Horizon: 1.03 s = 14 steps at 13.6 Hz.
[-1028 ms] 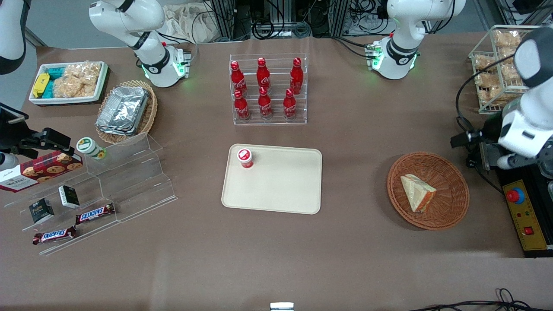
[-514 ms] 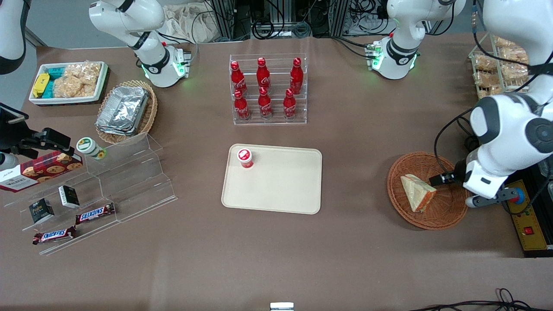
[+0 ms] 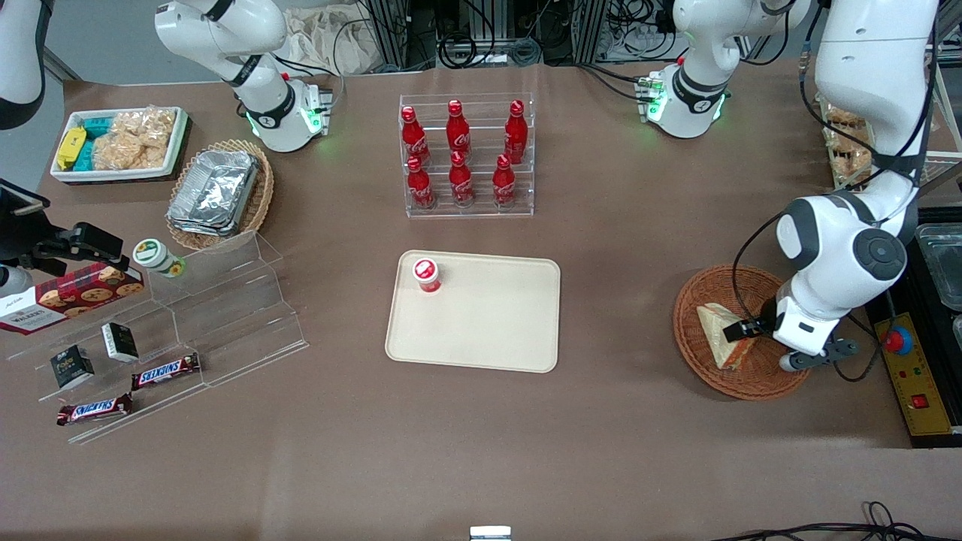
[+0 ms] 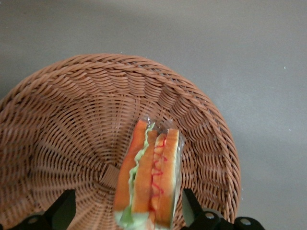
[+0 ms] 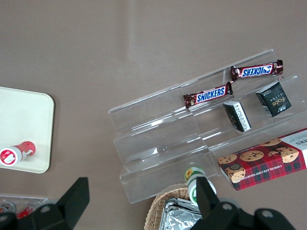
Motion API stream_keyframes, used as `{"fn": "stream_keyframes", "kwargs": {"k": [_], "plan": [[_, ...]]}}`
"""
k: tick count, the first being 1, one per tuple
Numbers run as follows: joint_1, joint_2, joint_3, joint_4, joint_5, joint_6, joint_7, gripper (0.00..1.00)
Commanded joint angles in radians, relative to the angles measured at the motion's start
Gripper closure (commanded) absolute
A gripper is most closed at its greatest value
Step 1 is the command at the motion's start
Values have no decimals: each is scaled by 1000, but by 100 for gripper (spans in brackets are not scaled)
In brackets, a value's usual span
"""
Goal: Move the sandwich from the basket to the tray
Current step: 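Lower the left gripper and grasp the wrapped sandwich in the basket, then lift the sandwich out of the basket with the left gripper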
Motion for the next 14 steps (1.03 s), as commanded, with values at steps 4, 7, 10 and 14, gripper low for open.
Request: {"fn": "stream_keyframes", "kwargs": {"k": [4, 7, 10, 14], "plan": [[-3, 25, -18, -47, -35, 130, -5, 41], [-5, 15, -18, -37, -35, 122, -6, 84], [-5, -53, -16, 15, -20, -29, 3, 91], [-6, -157, -17, 266, 81, -582, 6, 91]]}}
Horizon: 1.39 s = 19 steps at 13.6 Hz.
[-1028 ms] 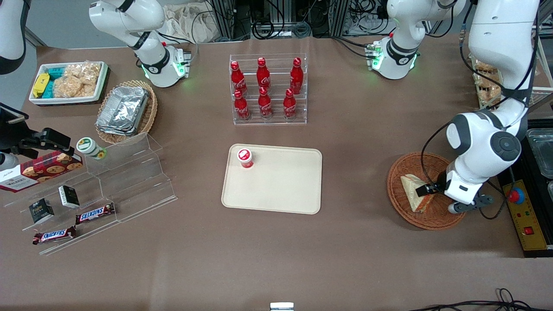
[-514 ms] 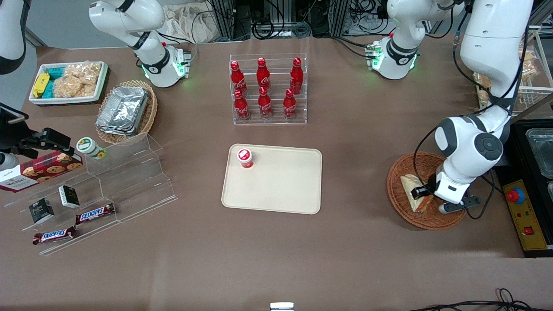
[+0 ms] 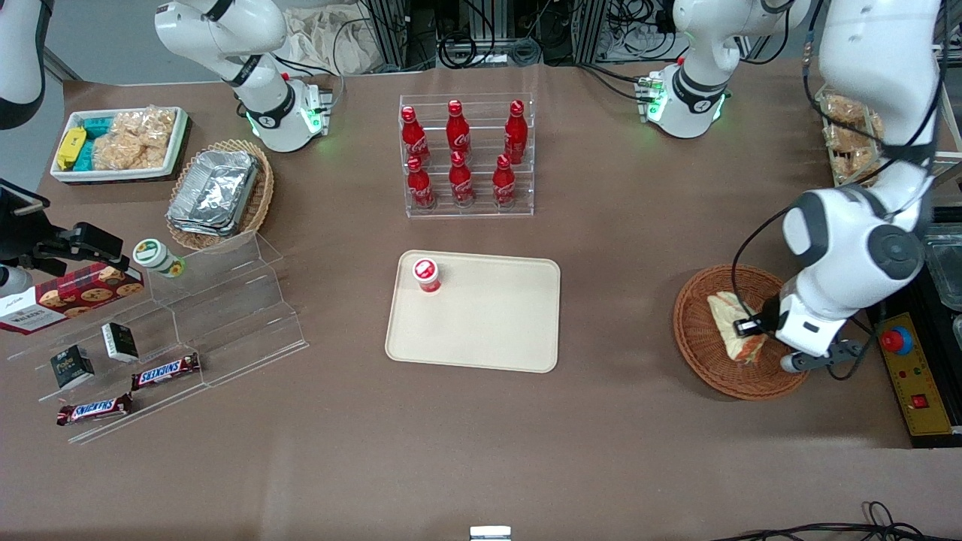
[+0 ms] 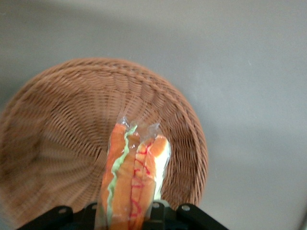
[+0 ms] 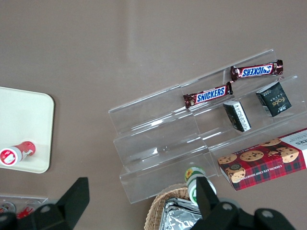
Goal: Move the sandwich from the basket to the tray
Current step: 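Lift the sandwich out of the basket with the left gripper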
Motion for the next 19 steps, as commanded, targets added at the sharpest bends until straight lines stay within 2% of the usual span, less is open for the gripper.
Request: {"fn": "stream_keyframes", "kwargs": {"k": [1, 4, 6, 8, 12, 14, 16, 19], "plan": [[-5, -62, 0, 195, 80, -371, 7, 91], [-20, -76, -35, 410, 111, -689, -1, 91], [-20, -109, -73, 485, 110, -812, -13, 91], [-20, -155, -147, 505, 108, -868, -125, 91], [-20, -146, -375, 496, 88, -845, -457, 91], [-20, -84, -461, 486, 80, -741, -583, 90], [-37, 1, -500, 464, 84, -625, -677, 91], [-95, 110, -498, 417, 106, -415, -806, 91]]}}
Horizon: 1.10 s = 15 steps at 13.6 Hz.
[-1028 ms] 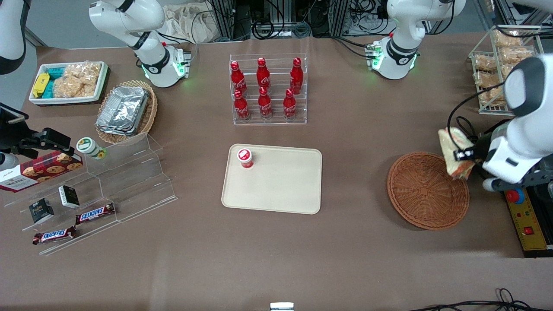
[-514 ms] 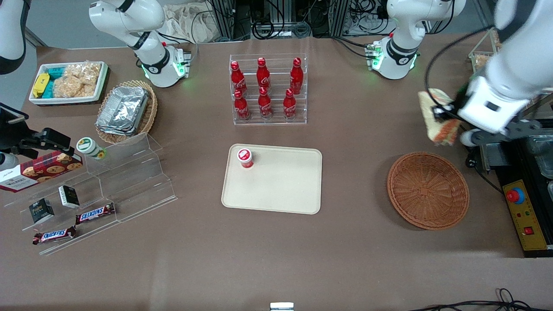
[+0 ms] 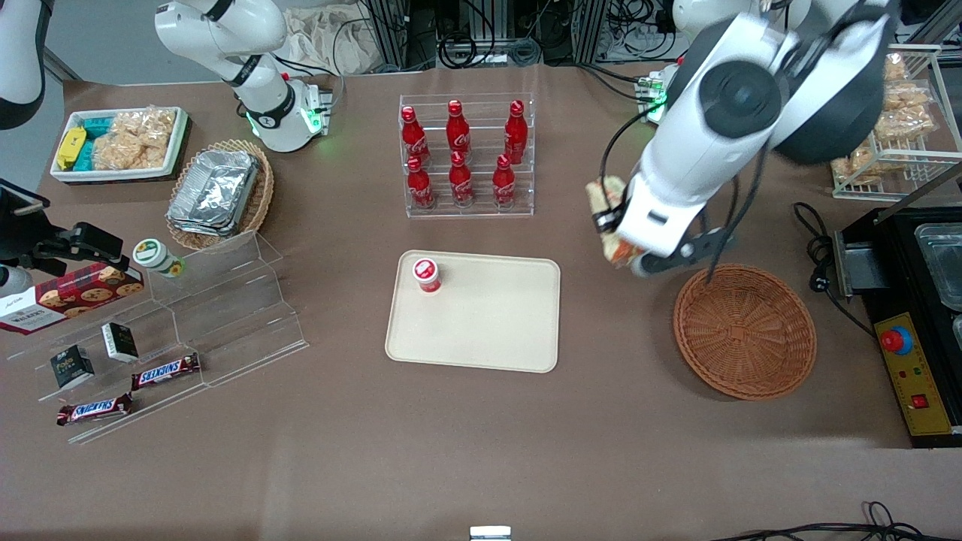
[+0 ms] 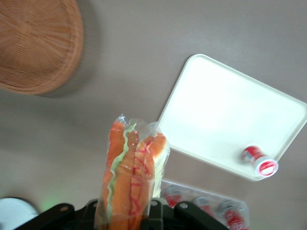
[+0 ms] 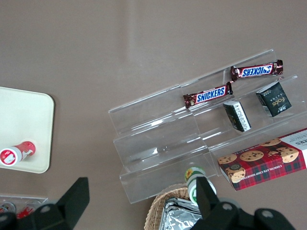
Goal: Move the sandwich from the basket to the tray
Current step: 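Carry the sandwich over the cream tray and lower it onto the tray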
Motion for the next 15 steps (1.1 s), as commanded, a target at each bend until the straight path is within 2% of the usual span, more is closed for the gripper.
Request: {"fn": "stream_keyframes", "kwargs": {"k": [1, 4, 6, 8, 10, 13, 14, 15], "plan": [[-46, 101, -5, -39, 37, 174, -108, 91], [-112, 222, -4, -103, 187, 361, -240, 91], [-152, 301, -4, -103, 295, 388, -300, 91], [-163, 365, -4, -105, 365, 423, -340, 91], [-175, 405, -2, -103, 407, 426, -343, 91], [-177, 439, 1, -99, 430, 463, -343, 90], [-175, 442, 1, -97, 438, 463, -349, 85], [-172, 441, 1, -94, 438, 465, -352, 74]]}}
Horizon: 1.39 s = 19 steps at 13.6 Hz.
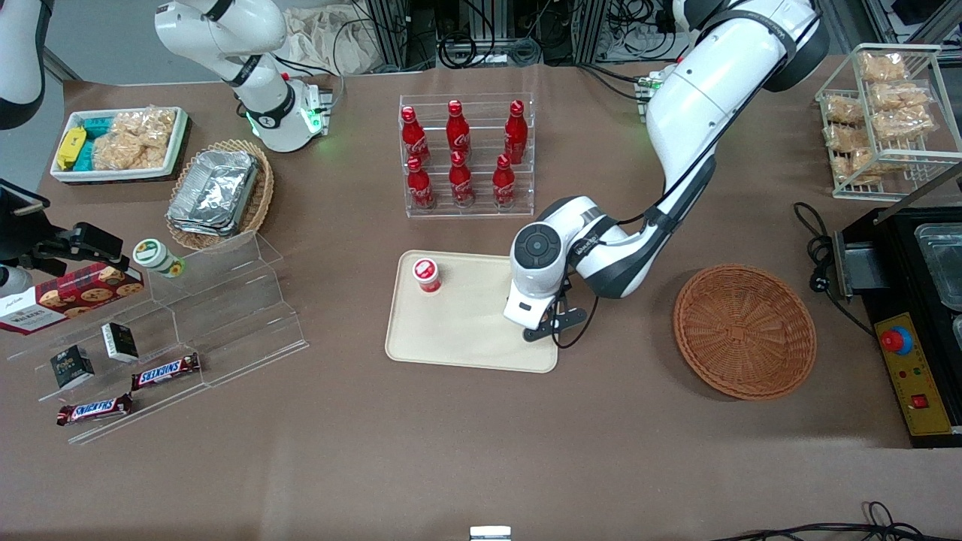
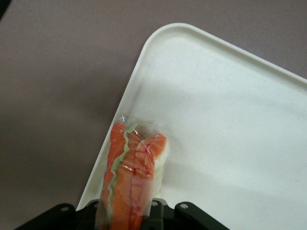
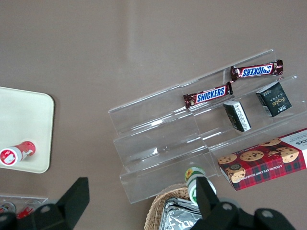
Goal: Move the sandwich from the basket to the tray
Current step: 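Carry the sandwich over the cream tray and lower it onto the tray, then open the left gripper to release the sandwich on the tray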
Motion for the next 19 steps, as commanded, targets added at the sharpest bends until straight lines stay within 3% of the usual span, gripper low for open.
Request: {"fn": "stream_keyframes", "kwargs": {"k": [1, 2, 3, 7, 12, 19], "plan": [[3, 2, -1, 25, 24, 3, -29, 50], [4, -7, -1, 28, 24, 1, -41, 10], [6, -39, -1, 33, 24, -7, -79, 0], [64, -238, -1, 32, 7, -104, -155, 0], [234, -466, -6, 28, -137, -209, -135, 0], [457, -564, 2, 22, -320, -284, 315, 0]]}}
